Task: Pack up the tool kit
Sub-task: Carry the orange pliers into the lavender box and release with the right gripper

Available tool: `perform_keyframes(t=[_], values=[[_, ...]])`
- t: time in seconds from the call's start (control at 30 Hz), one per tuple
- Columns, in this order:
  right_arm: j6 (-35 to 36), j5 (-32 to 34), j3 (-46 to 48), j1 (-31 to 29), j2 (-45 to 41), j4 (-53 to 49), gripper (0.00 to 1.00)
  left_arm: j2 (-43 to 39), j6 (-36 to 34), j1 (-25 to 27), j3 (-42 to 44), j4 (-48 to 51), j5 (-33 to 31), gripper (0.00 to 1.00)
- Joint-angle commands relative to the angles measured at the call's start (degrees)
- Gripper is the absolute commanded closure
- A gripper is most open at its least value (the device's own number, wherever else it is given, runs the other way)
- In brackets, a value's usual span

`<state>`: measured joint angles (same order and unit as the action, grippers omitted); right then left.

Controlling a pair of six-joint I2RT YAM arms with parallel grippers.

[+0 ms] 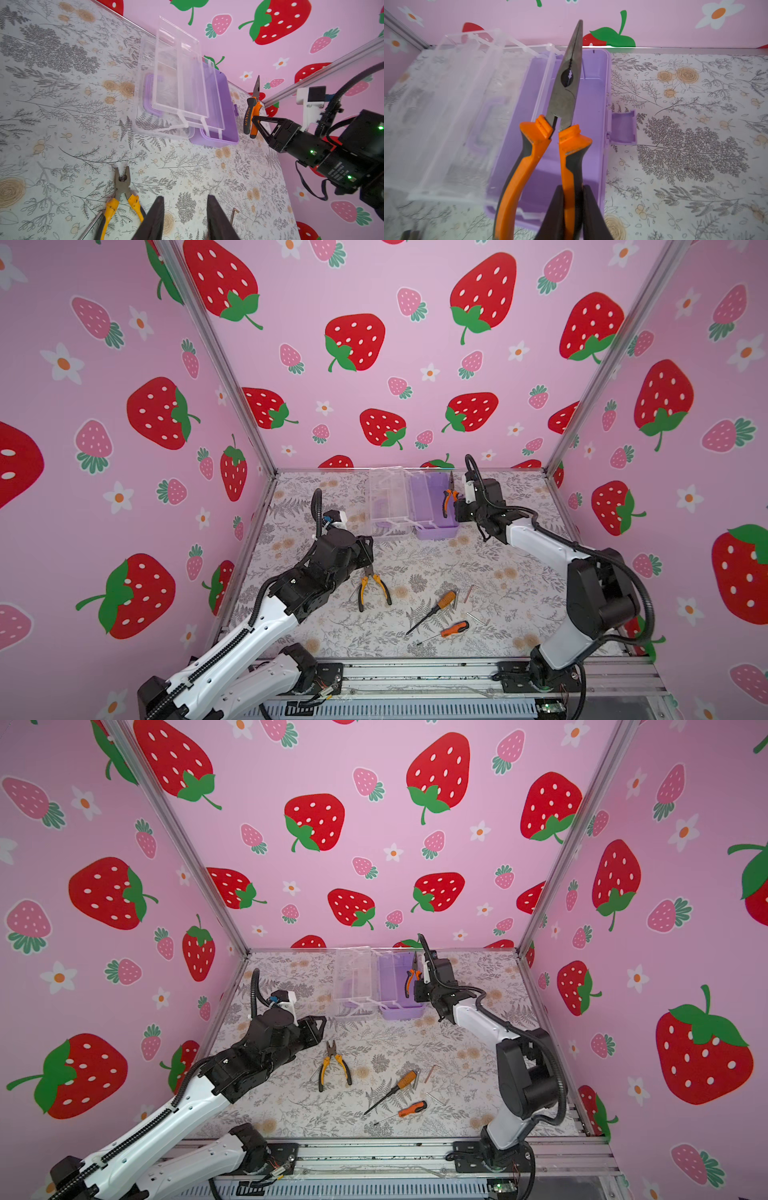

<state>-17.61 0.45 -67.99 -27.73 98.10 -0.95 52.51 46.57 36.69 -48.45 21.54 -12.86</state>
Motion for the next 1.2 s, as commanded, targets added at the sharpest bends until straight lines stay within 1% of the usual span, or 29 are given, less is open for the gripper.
perform_keyframes(t=[0.0, 0.17, 0.33, 0.5, 0.73, 0.83, 0.93, 1.07, 1.17], values=[[5.0, 3.84, -5.39, 0.15, 4.15, -1.59, 1.0, 0.01, 0.46, -1.84, 0.01, 1.4, 0.34, 0.63], [6.77, 2.57, -10.94, 0.44, 10.26, -2.5, 1.0, 2.1, 0.72, -3.53, 0.13, 1.01, 2.32, 0.63], [7.07, 0.81, -16.31, 0.54, 16.27, -4.41, 1.0, 3.54, 1.1, -4.82, 0.65, -0.5, 3.85, 0.64], [5.95, -4.88, -19.43, 0.48, 20.83, -4.24, 1.0, 4.38, 1.81, -5.74, 0.91, -1.27, 4.31, 0.64], [4.33, -10.33, -21.87, 0.35, 25.38, -4.15, 0.98, 5.23, 2.34, -6.33, 1.41, -2.37, 5.57, 0.64], [4.48, -11.14, -22.6, 0.13, 26.46, -4.3, 0.94, 5.6, 2.84, -6.45, 1.84, -2.77, 5.78, 0.65], [4.42, -11.45, -23.32, 0.04, 27.3, -4.64, 0.85, 6.1, 2.9, -6.73, 1.82, -2.99, 6.09, 0.65], [4.07, -11.7, -23.55, 0.04, 27.7, -4.65, 0.78, 6.73, 2.92, -6.82, 1.51, -3.06, 6.67, 0.65], [4.07, -11.96, -23.77, 0.04, 27.42, -4.83, 0.71, 7.33, 3.17, -6.98, 1.47, -3.21, 6.97, 0.65]])
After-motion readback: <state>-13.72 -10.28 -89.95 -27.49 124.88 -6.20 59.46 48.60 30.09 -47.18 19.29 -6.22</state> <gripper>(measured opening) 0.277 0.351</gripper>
